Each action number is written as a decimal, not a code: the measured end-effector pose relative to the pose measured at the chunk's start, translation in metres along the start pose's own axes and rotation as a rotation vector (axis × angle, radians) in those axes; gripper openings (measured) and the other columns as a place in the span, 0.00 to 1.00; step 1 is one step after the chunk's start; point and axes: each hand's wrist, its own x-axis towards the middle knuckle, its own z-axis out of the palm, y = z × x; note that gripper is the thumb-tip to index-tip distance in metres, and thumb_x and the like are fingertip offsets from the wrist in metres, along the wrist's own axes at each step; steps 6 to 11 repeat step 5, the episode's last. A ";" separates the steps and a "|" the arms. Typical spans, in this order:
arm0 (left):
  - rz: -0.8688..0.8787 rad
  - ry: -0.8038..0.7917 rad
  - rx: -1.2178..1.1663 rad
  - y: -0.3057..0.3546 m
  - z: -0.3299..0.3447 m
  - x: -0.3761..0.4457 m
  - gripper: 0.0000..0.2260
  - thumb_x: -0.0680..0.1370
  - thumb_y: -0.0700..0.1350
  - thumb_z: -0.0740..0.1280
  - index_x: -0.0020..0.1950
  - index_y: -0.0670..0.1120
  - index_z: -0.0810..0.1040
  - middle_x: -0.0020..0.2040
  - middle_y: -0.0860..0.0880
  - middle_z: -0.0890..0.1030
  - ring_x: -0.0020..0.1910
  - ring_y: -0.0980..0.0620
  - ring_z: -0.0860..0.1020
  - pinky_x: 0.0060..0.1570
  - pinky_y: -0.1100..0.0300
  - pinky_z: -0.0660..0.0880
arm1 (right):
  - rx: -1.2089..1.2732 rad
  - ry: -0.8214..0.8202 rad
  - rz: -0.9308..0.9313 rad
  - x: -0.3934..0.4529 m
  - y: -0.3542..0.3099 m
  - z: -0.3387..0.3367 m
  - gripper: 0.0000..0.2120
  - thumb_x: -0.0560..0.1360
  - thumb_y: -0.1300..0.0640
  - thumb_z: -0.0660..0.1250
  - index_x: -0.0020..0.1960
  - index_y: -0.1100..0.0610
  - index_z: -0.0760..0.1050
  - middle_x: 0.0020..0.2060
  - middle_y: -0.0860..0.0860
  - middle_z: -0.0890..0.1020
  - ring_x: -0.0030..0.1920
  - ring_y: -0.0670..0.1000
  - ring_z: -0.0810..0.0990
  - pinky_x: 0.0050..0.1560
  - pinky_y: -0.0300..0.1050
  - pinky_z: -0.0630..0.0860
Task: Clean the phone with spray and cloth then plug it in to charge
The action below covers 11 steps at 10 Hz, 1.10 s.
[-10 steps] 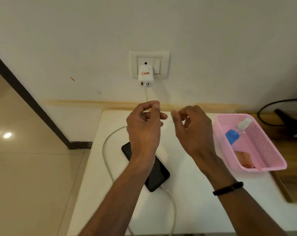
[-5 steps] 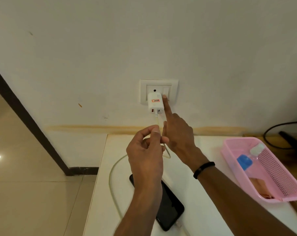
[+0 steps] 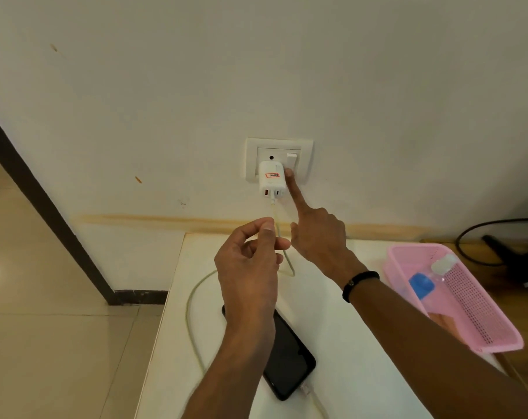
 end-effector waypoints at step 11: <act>0.092 -0.055 0.168 -0.002 -0.007 -0.023 0.04 0.80 0.51 0.72 0.52 0.54 0.85 0.36 0.53 0.87 0.33 0.58 0.81 0.49 0.54 0.81 | 0.116 -0.042 0.004 -0.079 0.013 -0.037 0.57 0.75 0.53 0.73 0.77 0.33 0.28 0.24 0.51 0.72 0.21 0.51 0.73 0.23 0.44 0.74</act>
